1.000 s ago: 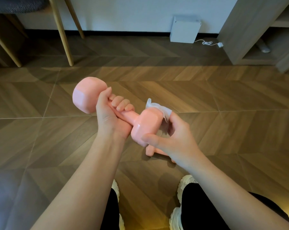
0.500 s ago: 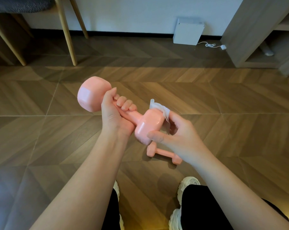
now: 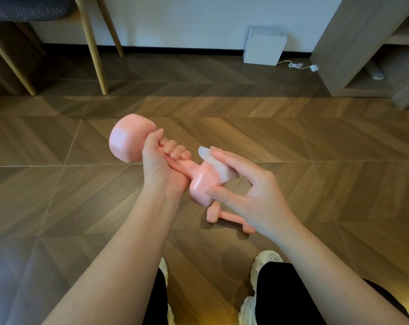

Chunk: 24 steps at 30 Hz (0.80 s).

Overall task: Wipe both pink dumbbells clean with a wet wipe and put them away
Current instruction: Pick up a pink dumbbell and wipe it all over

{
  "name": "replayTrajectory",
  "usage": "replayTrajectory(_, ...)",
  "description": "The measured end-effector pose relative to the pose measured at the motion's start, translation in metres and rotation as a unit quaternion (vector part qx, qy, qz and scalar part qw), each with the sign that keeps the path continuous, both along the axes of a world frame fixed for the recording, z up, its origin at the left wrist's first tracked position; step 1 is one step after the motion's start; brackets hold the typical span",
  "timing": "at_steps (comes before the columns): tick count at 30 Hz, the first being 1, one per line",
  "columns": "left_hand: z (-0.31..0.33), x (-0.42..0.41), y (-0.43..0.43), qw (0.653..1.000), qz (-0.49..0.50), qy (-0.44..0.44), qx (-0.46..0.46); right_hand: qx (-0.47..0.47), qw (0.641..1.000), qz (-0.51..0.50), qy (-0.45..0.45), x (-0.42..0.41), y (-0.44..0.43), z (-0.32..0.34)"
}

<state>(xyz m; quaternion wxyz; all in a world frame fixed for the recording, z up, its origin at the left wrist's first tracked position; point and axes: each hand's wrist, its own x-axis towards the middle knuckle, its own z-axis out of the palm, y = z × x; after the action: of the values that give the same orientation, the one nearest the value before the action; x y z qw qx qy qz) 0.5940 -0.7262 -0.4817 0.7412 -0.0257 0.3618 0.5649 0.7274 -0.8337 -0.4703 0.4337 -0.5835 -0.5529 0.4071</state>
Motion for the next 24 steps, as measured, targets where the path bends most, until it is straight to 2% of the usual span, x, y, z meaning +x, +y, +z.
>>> replayTrajectory(3,0.0,0.0,0.0,1.0,-0.005,0.012,0.004,-0.053,0.999,-0.001,0.008,0.005,0.002,-0.001)
replayTrajectory(7,0.0,0.0,-0.001,1.0,-0.001,0.021,0.008,0.002,1.0,0.011,-0.011,0.0,-0.002,0.003)
replayTrajectory(11,-0.003,0.0,0.001,1.0,0.002,0.021,-0.006,-0.051,0.999,-0.006,-0.014,0.003,0.002,-0.002)
replayTrajectory(15,-0.004,-0.001,0.002,0.999,0.01,0.039,-0.008,-0.014,1.0,0.005,-0.021,0.002,0.0,-0.001)
replayTrajectory(20,-0.001,-0.002,0.004,0.999,0.03,0.017,-0.004,0.044,0.985,0.065,-0.154,-0.001,0.005,-0.014)
replayTrajectory(22,0.0,-0.004,0.004,0.999,0.024,-0.003,0.021,0.051,0.988,0.03,-0.141,-0.004,0.009,-0.017)
replayTrajectory(24,0.002,-0.006,0.004,0.998,0.018,-0.024,0.05,0.034,0.996,-0.01,-0.077,-0.006,0.011,-0.017)
